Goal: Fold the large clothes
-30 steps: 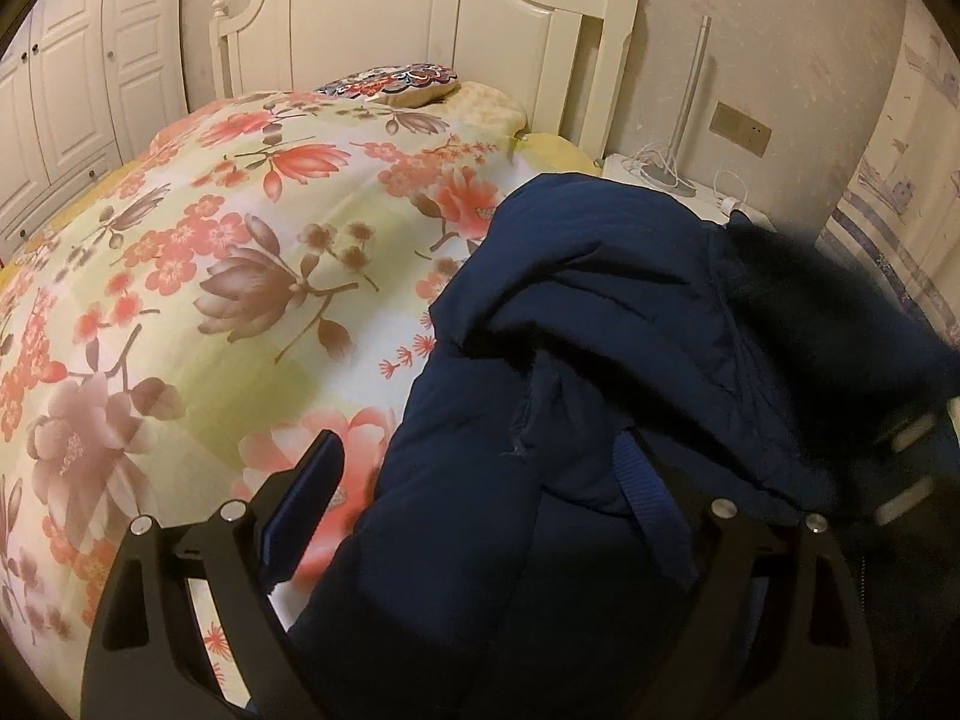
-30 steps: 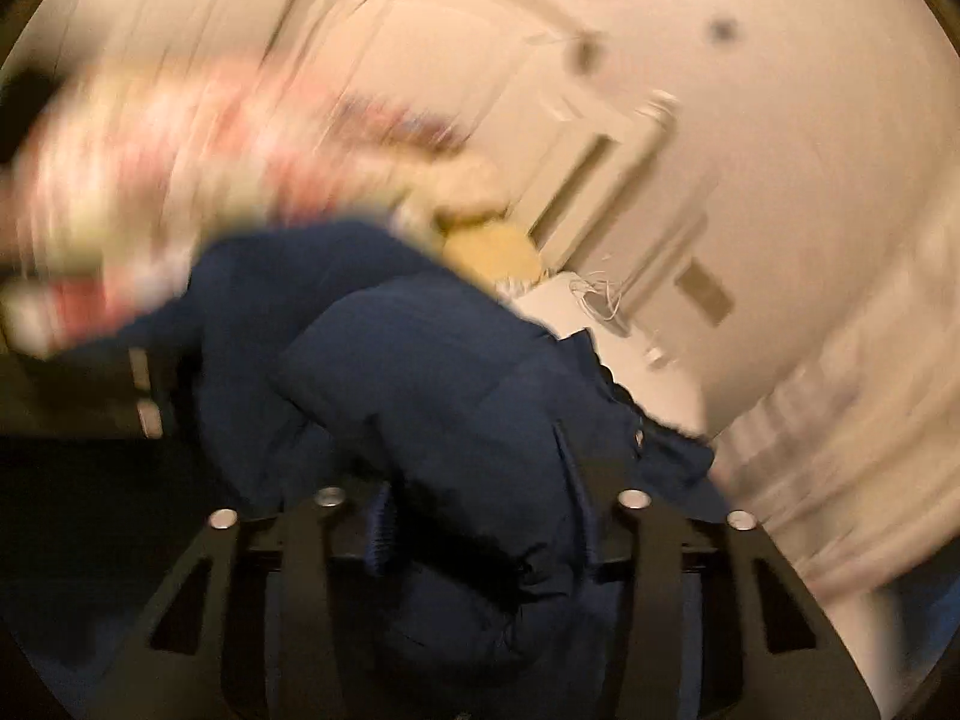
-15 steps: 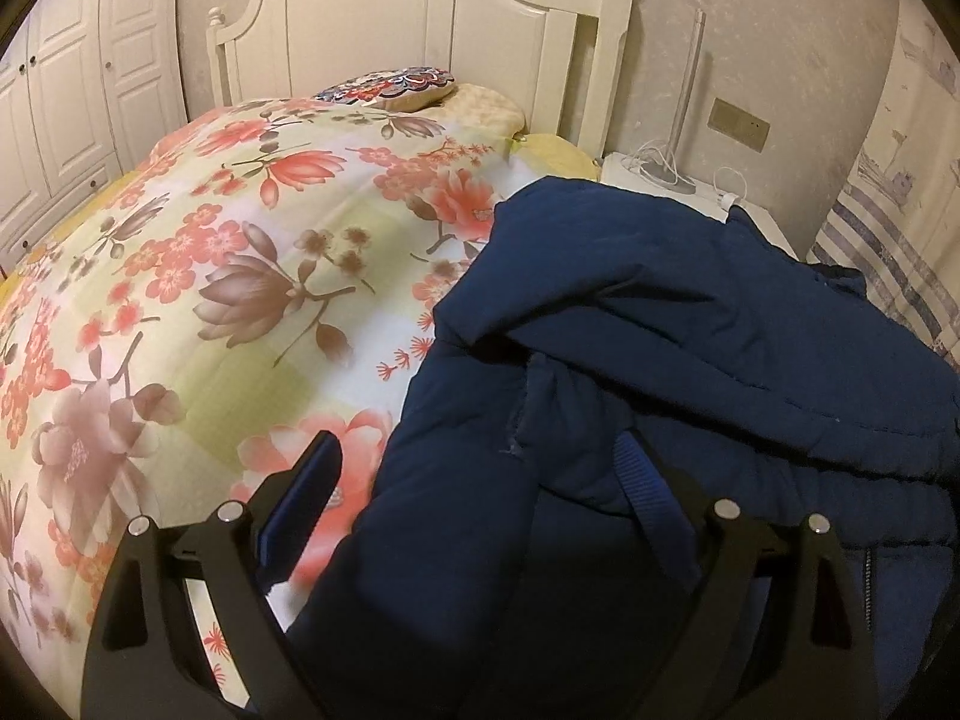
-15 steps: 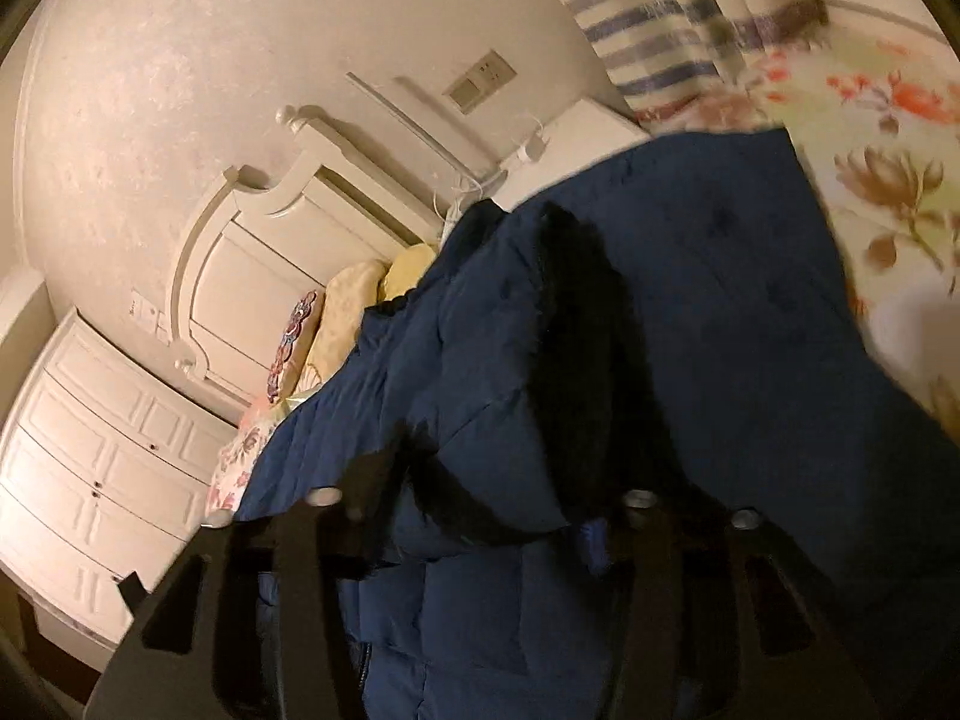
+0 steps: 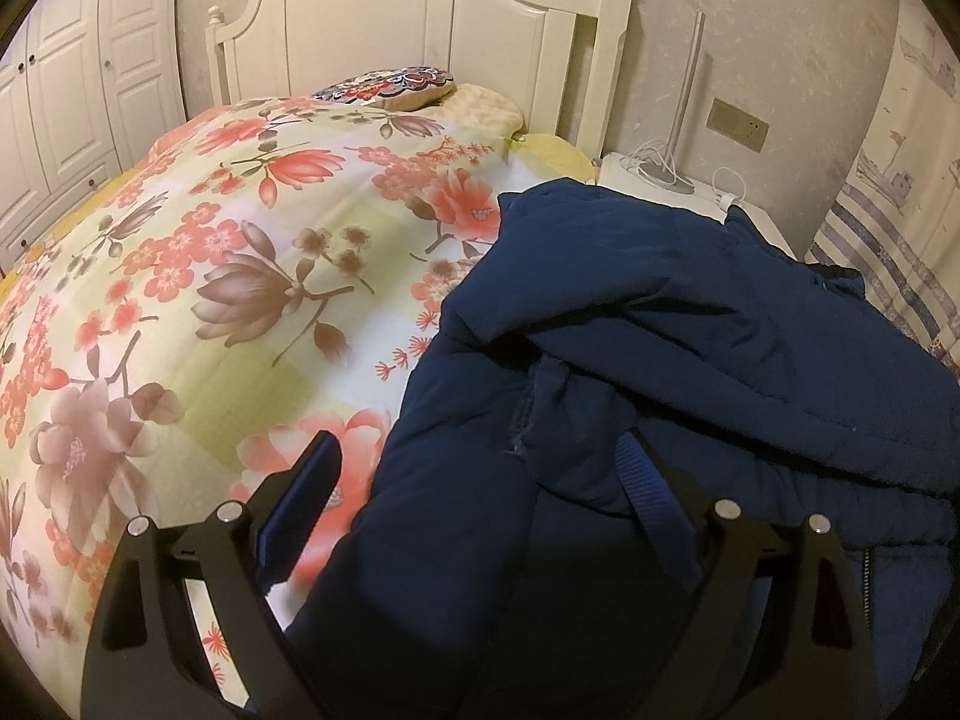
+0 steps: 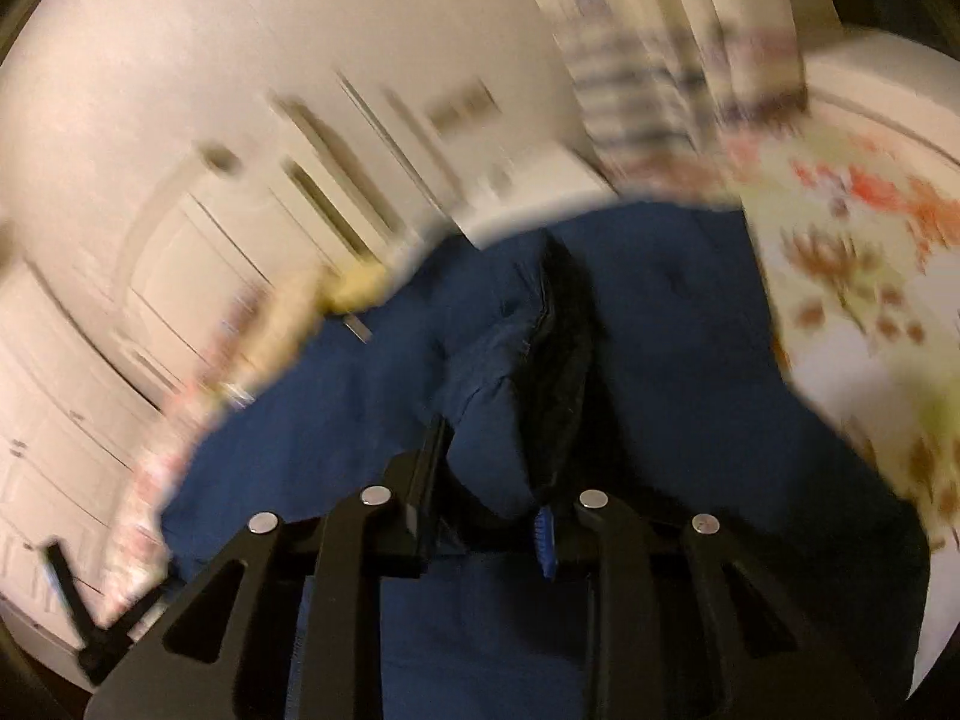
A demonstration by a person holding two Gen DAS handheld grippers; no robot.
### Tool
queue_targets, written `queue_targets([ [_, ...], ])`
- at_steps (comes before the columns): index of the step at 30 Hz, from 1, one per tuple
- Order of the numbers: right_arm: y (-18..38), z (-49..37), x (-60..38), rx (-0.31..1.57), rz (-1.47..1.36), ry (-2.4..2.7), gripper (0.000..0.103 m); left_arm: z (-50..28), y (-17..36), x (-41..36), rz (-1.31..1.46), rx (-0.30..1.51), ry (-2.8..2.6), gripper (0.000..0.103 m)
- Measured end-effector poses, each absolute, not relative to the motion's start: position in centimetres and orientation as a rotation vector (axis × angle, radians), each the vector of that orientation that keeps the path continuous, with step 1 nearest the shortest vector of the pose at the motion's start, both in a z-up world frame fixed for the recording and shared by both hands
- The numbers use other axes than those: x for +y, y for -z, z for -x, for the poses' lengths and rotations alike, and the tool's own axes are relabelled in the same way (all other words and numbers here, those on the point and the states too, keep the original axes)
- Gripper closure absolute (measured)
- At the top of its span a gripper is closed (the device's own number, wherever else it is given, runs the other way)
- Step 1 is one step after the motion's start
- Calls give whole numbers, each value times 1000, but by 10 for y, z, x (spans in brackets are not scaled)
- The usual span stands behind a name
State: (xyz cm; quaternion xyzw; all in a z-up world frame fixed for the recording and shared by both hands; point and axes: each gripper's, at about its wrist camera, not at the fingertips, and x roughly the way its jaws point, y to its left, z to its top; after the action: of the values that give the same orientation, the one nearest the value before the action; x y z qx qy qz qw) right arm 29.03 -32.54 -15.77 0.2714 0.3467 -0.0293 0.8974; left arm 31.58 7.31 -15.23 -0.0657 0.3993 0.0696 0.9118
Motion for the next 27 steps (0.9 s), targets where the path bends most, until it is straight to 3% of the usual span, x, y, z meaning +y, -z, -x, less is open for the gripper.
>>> queue_targets([
  [1, 155, -291, -324, 740, -543, 79, 70, -316, 152, 73, 135, 822, -145, 11],
  [2, 152, -288, -323, 739, -524, 104, 55, -315, 152, 73, 135, 820, -146, 11],
  [4, 130, -270, -322, 655, -451, 242, 41, -315, 151, 72, 127, 813, -152, 11],
  [7, 93, -240, -311, 449, -343, 351, 35, -311, 147, 67, 94, 783, -174, 11],
  [8, 80, -237, -301, 402, -289, 323, 26, -309, 146, 63, 72, 769, -179, 11],
  [10, 71, -250, -276, 425, -163, 238, 17, -307, 143, 57, 35, 749, -183, 11],
  [14, 90, -282, -248, 547, -32, 174, 17, -304, 140, 51, -1, 725, -186, 6],
  [19, 154, -321, -252, 775, 1, 196, 15, -305, 140, 54, 9, 730, -187, 6],
  [27, 159, -324, -242, 796, 19, 187, 12, -295, 130, 45, -51, 651, -193, 6],
])
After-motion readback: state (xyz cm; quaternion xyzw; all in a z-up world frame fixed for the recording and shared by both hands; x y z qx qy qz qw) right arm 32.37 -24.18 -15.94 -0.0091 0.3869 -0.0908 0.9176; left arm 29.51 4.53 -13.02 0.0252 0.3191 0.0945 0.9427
